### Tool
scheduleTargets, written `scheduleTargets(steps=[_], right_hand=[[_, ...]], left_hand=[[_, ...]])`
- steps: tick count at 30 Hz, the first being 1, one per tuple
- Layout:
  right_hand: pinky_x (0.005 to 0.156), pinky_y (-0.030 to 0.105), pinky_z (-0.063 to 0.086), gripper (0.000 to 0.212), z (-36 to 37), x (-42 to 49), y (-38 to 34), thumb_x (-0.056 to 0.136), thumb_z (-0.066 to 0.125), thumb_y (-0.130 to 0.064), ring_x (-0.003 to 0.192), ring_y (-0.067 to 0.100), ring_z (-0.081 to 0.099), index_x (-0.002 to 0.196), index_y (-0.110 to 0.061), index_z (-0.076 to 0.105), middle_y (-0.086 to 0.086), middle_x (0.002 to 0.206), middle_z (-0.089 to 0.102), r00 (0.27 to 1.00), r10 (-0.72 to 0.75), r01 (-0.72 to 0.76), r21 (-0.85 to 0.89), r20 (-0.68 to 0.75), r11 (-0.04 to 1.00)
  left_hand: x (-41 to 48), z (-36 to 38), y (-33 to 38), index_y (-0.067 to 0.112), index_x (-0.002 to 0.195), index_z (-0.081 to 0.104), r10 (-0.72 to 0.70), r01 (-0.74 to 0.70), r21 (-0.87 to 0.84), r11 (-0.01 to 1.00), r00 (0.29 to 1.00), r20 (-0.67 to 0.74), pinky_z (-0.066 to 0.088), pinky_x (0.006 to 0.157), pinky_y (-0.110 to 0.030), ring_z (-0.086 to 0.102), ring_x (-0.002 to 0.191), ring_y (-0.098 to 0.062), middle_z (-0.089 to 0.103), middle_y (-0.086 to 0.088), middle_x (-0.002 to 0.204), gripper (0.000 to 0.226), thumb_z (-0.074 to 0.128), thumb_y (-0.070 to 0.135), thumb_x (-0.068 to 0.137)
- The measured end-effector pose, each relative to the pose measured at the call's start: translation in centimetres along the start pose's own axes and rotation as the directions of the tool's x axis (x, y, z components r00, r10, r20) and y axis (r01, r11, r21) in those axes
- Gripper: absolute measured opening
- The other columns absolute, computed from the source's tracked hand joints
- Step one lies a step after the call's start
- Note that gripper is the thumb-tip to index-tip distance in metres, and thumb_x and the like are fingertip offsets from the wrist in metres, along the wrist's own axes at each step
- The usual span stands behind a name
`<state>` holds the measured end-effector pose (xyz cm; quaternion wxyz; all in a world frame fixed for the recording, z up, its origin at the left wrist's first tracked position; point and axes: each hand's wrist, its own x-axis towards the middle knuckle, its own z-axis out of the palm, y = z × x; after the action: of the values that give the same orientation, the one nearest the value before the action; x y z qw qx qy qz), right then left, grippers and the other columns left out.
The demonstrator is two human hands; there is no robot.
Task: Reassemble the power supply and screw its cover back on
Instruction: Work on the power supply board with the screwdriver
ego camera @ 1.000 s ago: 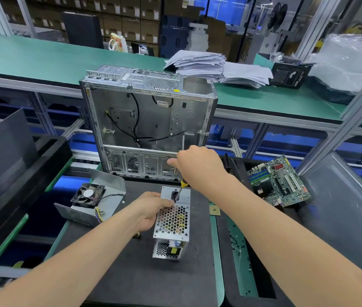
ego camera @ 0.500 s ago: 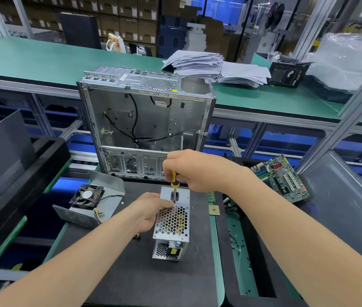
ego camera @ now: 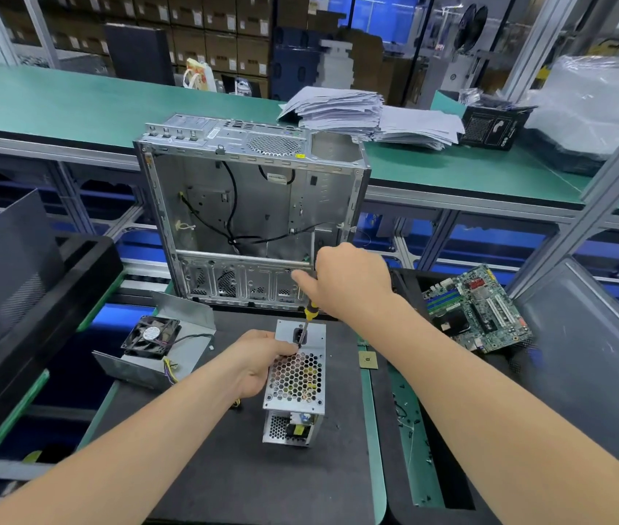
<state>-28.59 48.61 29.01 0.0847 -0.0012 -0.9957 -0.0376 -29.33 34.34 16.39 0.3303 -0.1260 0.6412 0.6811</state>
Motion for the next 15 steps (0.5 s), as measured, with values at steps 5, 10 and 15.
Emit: scheduleTargets(steps=[5, 10, 15], right_hand=[[0.062, 0.035, 0.044, 0.042, -0.2, 0.2, 0.9, 0.106, 0.048, -0.05, 0.077, 0.028, 0.059, 0.08, -0.017, 0.051, 0.0, 0.085, 0.051, 0.956, -0.282, 0.278, 0.064, 0.083, 0.959], [0.071, 0.041, 0.053, 0.011, -1.0, -0.9, 1.3, 0.095, 0.065, -0.014, 0.088, 0.018, 0.058, 0.1, -0.024, 0.062, -0.009, 0.113, 0.047, 0.713, -0.667, 0.651, 0.149, 0.217, 0.744], [0.072, 0.038, 0.052, 0.024, -1.1, -0.8, 0.6, 0.091, 0.063, 0.001, 0.091, 0.016, 0.055, 0.103, -0.02, 0.065, -0.006, 0.107, 0.053, 0.688, -0.692, 0.678, 0.144, 0.22, 0.72]], left_hand=[[0.1, 0.0, 0.1, -0.01, 0.12, 0.065, -0.004, 0.004, 0.004, 1.0, 1.0, -0.005, 0.059, 0.071, -0.039, 0.072, 0.09, -0.032, 0.074, -0.027, 0.112, 0.025, 0.066, -0.006, 0.095], [0.1, 0.1, 0.1, -0.002, 0.1, 0.069, 0.0, 0.0, 0.041, 0.999, 1.0, -0.011, 0.054, 0.053, -0.024, 0.072, 0.063, -0.015, 0.075, -0.013, 0.085, 0.006, 0.066, -0.005, 0.095], [0.3, 0.0, 0.0, 0.001, 0.099, 0.066, 0.01, -0.009, 0.06, 0.998, 1.0, -0.018, 0.051, 0.063, -0.026, 0.067, 0.074, -0.016, 0.073, -0.011, 0.089, 0.005, 0.068, -0.003, 0.095]])
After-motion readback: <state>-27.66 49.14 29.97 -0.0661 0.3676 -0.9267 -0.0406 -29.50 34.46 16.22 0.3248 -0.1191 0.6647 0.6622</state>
